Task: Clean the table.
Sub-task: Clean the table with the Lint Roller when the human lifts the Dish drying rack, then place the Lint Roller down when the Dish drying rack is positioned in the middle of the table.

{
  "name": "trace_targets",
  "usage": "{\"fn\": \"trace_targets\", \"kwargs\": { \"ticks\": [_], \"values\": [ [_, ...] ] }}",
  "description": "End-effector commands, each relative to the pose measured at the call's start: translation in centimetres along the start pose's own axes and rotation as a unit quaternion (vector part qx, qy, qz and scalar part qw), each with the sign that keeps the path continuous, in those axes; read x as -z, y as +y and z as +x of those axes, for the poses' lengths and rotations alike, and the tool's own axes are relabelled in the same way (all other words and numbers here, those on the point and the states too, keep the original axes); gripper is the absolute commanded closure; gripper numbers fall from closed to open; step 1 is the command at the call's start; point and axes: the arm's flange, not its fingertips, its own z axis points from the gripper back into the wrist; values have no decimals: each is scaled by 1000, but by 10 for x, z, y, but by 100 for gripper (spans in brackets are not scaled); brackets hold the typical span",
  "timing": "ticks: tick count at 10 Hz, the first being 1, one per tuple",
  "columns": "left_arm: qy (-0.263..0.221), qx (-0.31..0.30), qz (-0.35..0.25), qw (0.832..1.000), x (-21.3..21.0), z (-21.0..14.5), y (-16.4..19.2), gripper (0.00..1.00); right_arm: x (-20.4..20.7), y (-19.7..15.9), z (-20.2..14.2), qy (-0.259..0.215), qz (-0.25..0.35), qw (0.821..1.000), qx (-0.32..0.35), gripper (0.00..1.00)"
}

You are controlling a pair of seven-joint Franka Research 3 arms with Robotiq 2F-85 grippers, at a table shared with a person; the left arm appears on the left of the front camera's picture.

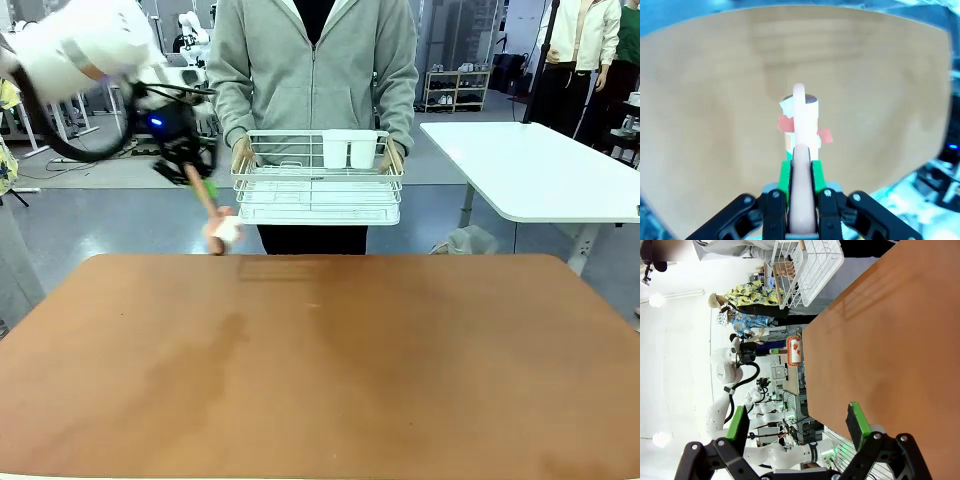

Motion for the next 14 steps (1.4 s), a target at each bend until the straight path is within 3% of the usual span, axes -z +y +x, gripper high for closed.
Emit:
{"fn": "trace_targets", "kwargs": {
  "ticks": [1, 2, 3, 5, 7, 8, 14],
  "values": [
    [-30, 29, 111, 993, -61, -23, 64, 79, 0, 2, -3, -2, 5, 1000, 0, 0],
    [-65, 2, 155, 986, -95, -35, 104, 79, 0, 2, -3, -2, 5, 1000, 0, 0],
    [-34, 4, 183, 982, -109, -47, 135, 79, 0, 2, -3, -2, 5, 1000, 0, 0],
    [-34, -8, 162, 986, -115, -57, 169, 79, 0, 2, -3, -2, 5, 1000, 0, 0],
    [-60, -10, 131, 990, -120, -58, 172, 79, 0, 2, -3, -2, 5, 1000, 0, 0],
    [-35, -16, 175, 984, -129, -59, 185, 79, 0, 2, -3, -2, 5, 1000, 0, 0],
    [-35, -16, 175, 984, -129, -59, 185, 79, 0, 2, -3, -2, 5, 1000, 0, 0]
  ]
}}
